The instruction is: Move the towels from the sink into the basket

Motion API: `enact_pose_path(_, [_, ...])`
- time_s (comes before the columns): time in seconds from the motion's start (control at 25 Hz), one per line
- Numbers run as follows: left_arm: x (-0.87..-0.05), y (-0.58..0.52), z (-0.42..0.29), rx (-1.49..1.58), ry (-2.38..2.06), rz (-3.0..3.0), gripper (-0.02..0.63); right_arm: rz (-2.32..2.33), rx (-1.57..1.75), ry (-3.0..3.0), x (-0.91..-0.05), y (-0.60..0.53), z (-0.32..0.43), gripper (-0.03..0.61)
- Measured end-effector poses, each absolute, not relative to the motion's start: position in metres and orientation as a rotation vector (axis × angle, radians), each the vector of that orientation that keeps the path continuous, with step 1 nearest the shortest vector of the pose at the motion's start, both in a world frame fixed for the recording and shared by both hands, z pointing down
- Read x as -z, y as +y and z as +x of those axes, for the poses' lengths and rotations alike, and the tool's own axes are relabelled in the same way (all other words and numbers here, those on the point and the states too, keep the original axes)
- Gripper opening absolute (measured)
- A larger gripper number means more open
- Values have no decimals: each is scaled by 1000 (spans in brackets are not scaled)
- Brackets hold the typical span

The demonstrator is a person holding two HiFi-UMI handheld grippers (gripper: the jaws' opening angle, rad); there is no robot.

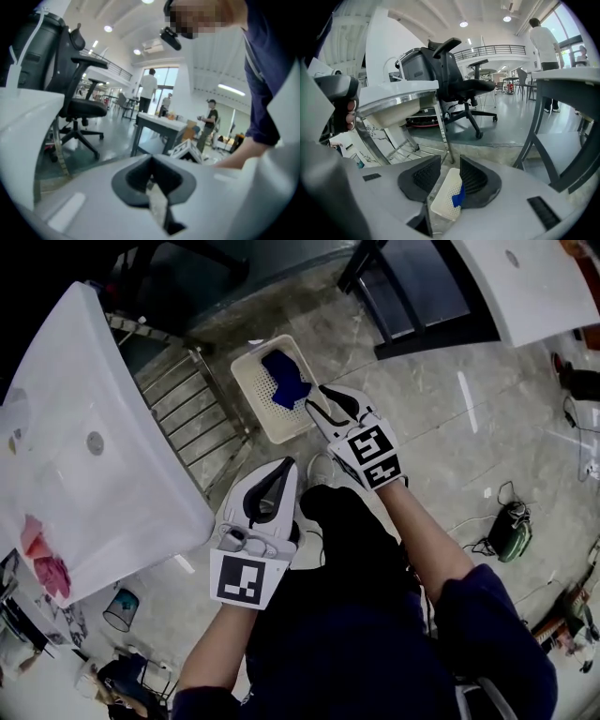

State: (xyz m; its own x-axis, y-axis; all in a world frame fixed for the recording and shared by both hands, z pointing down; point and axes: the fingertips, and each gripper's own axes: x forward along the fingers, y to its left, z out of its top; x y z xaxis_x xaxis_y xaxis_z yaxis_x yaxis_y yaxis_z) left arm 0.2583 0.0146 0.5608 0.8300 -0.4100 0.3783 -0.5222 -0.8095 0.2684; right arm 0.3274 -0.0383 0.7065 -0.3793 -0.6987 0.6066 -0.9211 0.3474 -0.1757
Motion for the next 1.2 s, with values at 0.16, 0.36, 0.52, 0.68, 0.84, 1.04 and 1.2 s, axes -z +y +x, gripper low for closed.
enact_pose_path(0.16, [-530, 17, 256, -437, -732, 2649, 3, 1415, -706, -2192, -675, -31, 331, 117])
enact_pose_path(0.36, [-488, 21, 251, -439, -782, 2653, 3, 1393, -709, -2208, -637, -19, 329, 109])
enact_pose_path(0.52, [-458, 28, 244, -442, -824, 2660, 3, 1378, -689, -2232, -606, -10, 327, 97])
enact_pose_path(0.68, [-433, 33, 236, -423, -866, 2669, 3, 1377, -649, -2267, -570, -3, 320, 83])
enact_pose_path(0.84, [-409, 36, 225, -398, -900, 2684, 3, 1396, -609, -2293, -534, 2, 315, 71])
enact_pose_path(1.04, [-377, 42, 206, -358, -942, 2718, 3, 1410, -552, -2326, -488, 11, 303, 57])
enact_pose_path(1.2, [-346, 42, 187, -291, -975, 2752, 3, 1419, -503, -2345, -448, 15, 288, 45])
